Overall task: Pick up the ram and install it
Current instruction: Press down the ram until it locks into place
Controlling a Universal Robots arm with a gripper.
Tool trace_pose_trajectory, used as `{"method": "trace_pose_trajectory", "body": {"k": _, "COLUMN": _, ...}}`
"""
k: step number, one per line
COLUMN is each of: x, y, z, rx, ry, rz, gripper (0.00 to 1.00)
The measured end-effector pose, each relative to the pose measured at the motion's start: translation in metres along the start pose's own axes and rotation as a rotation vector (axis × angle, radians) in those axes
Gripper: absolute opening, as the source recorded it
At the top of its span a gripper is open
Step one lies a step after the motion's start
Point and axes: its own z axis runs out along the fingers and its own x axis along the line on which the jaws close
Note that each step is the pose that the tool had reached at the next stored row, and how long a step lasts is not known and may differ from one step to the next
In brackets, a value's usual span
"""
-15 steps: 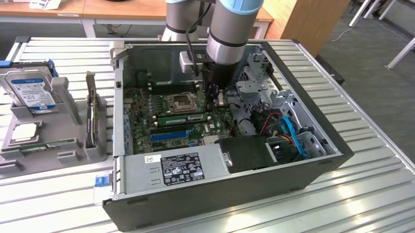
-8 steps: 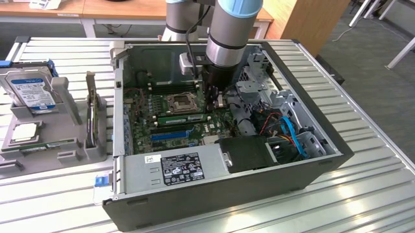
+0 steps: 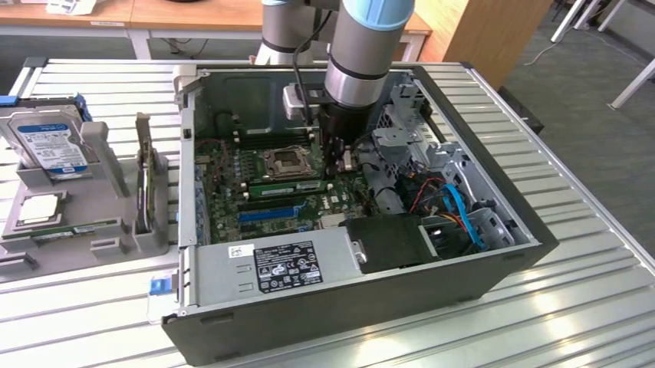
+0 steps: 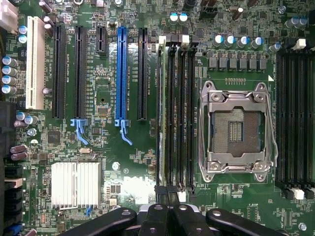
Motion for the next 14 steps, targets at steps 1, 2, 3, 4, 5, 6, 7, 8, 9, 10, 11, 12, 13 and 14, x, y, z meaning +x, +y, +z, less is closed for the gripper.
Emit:
{"method": "trace_pose_trajectory", "body": {"k": 1, "x": 0.0000, "y": 0.0000, "z": 0.0005, "rx": 0.0000, "ry": 0.0001, "rz": 0.000, "gripper": 0.10}}
{"method": "trace_pose_trajectory", "body": {"k": 2, "x": 0.0001, "y": 0.0000, "z": 0.0006, "rx": -0.0001, "ry": 0.0003, "rz": 0.000, "gripper": 0.10}}
{"method": "trace_pose_trajectory", "body": {"k": 3, "x": 0.0001, "y": 0.0000, "z": 0.0007, "rx": -0.0001, "ry": 0.0002, "rz": 0.000, "gripper": 0.10}}
{"method": "trace_pose_trajectory", "body": {"k": 4, "x": 0.0000, "y": 0.0000, "z": 0.0008, "rx": 0.0000, "ry": 0.0001, "rz": 0.000, "gripper": 0.10}}
{"method": "trace_pose_trajectory", "body": {"k": 5, "x": 0.0000, "y": 0.0001, "z": 0.0008, "rx": 0.0000, "ry": 0.0001, "rz": 0.000, "gripper": 0.10}}
{"method": "trace_pose_trajectory", "body": {"k": 6, "x": 0.0000, "y": 0.0003, "z": 0.0008, "rx": 0.0001, "ry": 0.0001, "rz": 0.000, "gripper": 0.10}}
{"method": "trace_pose_trajectory", "body": {"k": 7, "x": 0.0000, "y": 0.0006, "z": 0.0008, "rx": 0.0006, "ry": 0.0000, "rz": 0.000, "gripper": 0.10}}
{"method": "trace_pose_trajectory", "body": {"k": 8, "x": 0.0001, "y": 0.0010, "z": 0.0008, "rx": 0.0011, "ry": 0.0000, "rz": 0.000, "gripper": 0.10}}
{"method": "trace_pose_trajectory", "body": {"k": 9, "x": 0.0000, "y": 0.0013, "z": 0.0009, "rx": 0.0017, "ry": -0.0001, "rz": 0.000, "gripper": 0.10}}
{"method": "trace_pose_trajectory", "body": {"k": 10, "x": 0.0000, "y": 0.0013, "z": 0.0008, "rx": 0.0017, "ry": 0.0000, "rz": 0.000, "gripper": 0.10}}
{"method": "trace_pose_trajectory", "body": {"k": 11, "x": 0.0000, "y": 0.0013, "z": 0.0008, "rx": 0.0018, "ry": 0.0000, "rz": 0.000, "gripper": 0.10}}
{"method": "trace_pose_trajectory", "body": {"k": 12, "x": 0.0000, "y": 0.0013, "z": 0.0008, "rx": 0.0018, "ry": 0.0000, "rz": 0.000, "gripper": 0.10}}
{"method": "trace_pose_trajectory", "body": {"k": 13, "x": 0.0001, "y": 0.0013, "z": 0.0009, "rx": 0.0018, "ry": 0.0001, "rz": 0.000, "gripper": 0.10}}
{"method": "trace_pose_trajectory", "body": {"k": 14, "x": 0.0000, "y": 0.0013, "z": 0.0016, "rx": 0.0018, "ry": -0.0002, "rz": 0.000, "gripper": 0.10}}
